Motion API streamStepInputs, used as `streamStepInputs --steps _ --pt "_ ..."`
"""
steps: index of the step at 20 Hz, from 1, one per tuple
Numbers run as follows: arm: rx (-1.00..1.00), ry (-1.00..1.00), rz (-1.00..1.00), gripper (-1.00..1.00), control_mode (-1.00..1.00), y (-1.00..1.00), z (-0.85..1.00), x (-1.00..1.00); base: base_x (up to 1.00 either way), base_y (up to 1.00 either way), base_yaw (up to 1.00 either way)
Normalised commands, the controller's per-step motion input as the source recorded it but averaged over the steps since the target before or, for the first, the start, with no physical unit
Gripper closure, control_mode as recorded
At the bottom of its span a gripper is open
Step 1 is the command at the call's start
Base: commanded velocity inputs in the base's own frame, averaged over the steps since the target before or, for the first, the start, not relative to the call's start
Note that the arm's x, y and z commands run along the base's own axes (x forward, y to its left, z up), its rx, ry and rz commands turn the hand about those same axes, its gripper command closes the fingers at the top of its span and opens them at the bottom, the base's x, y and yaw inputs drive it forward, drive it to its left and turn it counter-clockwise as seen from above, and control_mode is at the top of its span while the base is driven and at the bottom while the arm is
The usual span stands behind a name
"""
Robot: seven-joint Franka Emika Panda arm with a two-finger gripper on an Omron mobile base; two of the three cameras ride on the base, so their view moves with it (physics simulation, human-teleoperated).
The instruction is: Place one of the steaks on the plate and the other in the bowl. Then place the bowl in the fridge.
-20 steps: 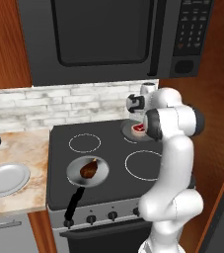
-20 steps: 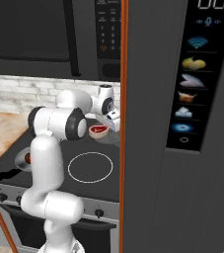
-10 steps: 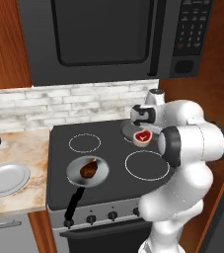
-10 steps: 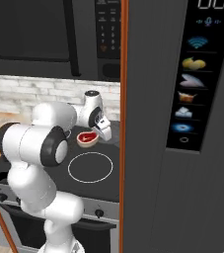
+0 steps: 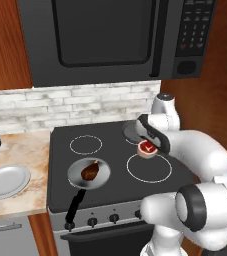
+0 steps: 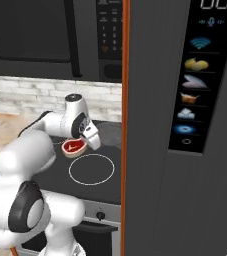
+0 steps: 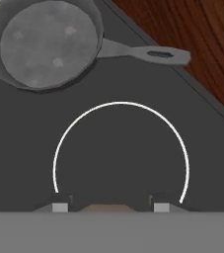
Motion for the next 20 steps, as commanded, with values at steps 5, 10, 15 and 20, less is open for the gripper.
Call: streamStepInputs --steps 5,10,15,20 --pt "0.00 0.00 0.00 1.00 -1.00 0.08 0.02 -0.88 0.00 0.00 0.00" --pt "0.00 0.01 0.02 1.00 -1.00 0.02 0.00 -0.33 0.00 0.00 0.00" --pt "0.00 0.02 0.00 1.00 -1.00 0.27 0.00 0.00 0.00 0.00 0.00" --pt "0.00 0.01 0.00 1.00 1.00 0.21 0.00 0.00 0.00 0.42 -0.02"
